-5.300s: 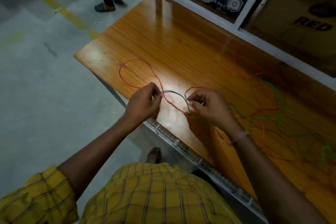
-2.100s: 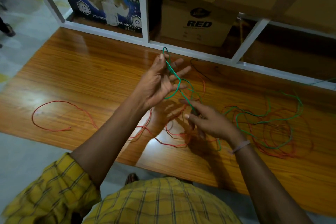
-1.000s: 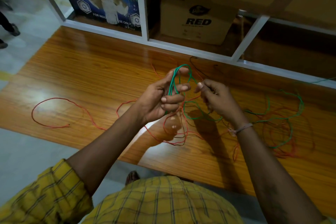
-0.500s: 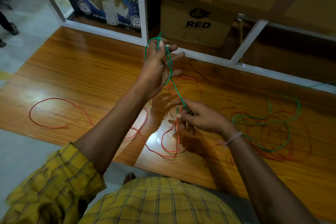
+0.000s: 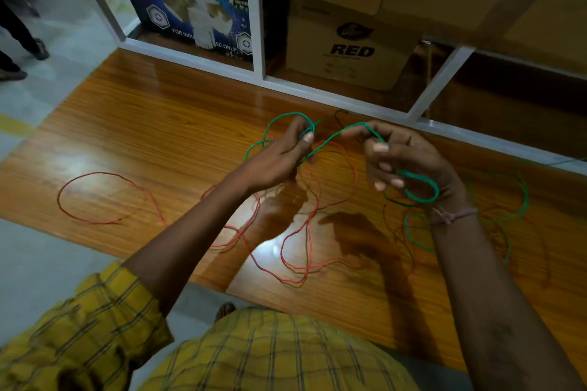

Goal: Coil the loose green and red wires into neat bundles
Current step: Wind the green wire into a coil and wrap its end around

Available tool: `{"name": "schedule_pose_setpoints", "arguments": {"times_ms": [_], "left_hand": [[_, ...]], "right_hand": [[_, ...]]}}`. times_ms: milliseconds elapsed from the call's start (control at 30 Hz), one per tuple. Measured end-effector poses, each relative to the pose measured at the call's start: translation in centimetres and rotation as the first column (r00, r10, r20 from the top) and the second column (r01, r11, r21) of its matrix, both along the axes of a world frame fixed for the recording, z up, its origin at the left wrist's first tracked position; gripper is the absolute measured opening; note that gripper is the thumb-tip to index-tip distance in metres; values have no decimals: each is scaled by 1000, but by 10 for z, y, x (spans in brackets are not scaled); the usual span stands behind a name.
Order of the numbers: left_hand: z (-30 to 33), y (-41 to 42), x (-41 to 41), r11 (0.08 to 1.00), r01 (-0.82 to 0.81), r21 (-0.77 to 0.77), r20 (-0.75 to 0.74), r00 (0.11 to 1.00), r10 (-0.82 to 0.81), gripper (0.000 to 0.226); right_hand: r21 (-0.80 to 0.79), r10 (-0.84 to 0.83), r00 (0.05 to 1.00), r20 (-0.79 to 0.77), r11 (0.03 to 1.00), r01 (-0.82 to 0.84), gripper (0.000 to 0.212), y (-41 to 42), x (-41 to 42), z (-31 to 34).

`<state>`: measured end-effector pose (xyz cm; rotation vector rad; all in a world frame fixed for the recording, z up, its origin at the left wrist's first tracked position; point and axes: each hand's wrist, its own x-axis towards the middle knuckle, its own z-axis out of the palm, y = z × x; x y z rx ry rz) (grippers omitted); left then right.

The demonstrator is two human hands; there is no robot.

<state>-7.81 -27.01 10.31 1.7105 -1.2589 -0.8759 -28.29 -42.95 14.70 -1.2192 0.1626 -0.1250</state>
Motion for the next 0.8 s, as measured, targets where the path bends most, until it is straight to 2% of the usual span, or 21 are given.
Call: {"name": "schedule_pose_setpoints", "arguments": {"times_ms": [67, 133, 200, 300, 400, 467, 567, 667, 800], "left_hand": [[9, 5, -7, 997, 73, 20, -252, 966, -65, 20], [11, 10, -10, 987, 158, 13, -469, 873, -134, 26], [9, 14, -12, 972, 236, -20, -651, 735, -192, 37], [7, 21, -12, 939, 340, -54, -858, 465, -218, 46], [7, 28, -11, 905, 409, -116, -936, 259, -237, 50], [8, 33, -11, 900, 397, -182, -956, 141, -256, 49], [12, 37, -10, 902, 318, -291, -953, -17, -302, 46], [14, 36, -7, 914, 242, -327, -945, -63, -321, 42], [10, 39, -3, 941, 153, -301, -953, -18, -302, 46]], "right_hand": [[112, 38, 999, 16, 993, -39, 46, -9, 2, -2], [197, 51, 998, 42, 979, -58, 63, -16, 3, -7], [285, 38, 998, 47, 957, -50, 72, -20, 5, -14], [356, -17, 1000, 8, 934, 13, 64, -24, 10, -27], [399, -104, 992, -66, 909, 121, 52, -25, 14, -40], [401, -129, 979, -155, 898, 182, 49, -26, 16, -49], [359, -147, 941, -305, 897, 257, 64, -22, 17, -60], [331, -169, 923, -345, 899, 288, 79, -15, 14, -70], [378, -166, 942, -290, 885, 272, 79, -11, 13, -81]]}}
